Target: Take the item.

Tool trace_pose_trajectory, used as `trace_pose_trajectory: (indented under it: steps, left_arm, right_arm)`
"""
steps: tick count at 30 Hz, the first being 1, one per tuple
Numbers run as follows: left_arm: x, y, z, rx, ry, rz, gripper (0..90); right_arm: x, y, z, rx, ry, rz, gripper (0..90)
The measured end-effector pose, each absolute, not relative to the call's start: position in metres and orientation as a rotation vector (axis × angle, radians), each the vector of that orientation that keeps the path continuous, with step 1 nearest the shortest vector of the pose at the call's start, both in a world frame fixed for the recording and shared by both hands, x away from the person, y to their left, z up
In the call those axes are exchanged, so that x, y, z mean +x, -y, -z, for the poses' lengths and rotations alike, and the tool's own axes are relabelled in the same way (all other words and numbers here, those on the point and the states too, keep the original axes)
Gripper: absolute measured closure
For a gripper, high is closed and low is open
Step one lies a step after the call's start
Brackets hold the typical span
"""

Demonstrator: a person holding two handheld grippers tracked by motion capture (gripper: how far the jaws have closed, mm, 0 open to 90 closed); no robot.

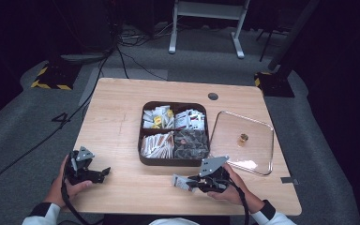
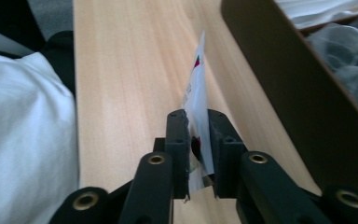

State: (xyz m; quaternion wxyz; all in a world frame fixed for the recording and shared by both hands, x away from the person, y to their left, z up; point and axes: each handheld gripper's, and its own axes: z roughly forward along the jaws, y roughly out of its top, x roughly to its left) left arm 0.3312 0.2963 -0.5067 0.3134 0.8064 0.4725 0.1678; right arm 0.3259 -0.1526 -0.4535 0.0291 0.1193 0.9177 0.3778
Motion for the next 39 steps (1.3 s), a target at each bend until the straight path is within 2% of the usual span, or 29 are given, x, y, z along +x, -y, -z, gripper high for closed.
trace_pose_trajectory:
  steps: [3,27,39]
  left_arm:
    - [0.331,-0.296,0.507,2.124,-1.249,-0.450,0.4]
    - [0.331,-0.297,0.507,2.126,-1.242,-0.441,0.3]
    - [0.331,-0.297,0.507,2.127,-1.242,-0.441,0.2]
  right_arm:
    - [0.328,0.155,0.453,0.382,-2.819,-1.160,76.4]
    - [0.354,0.194,0.438,0.529,-2.646,-1.146,36.9]
    - [0.373,0.228,0.426,0.691,-2.510,-1.134,32.3]
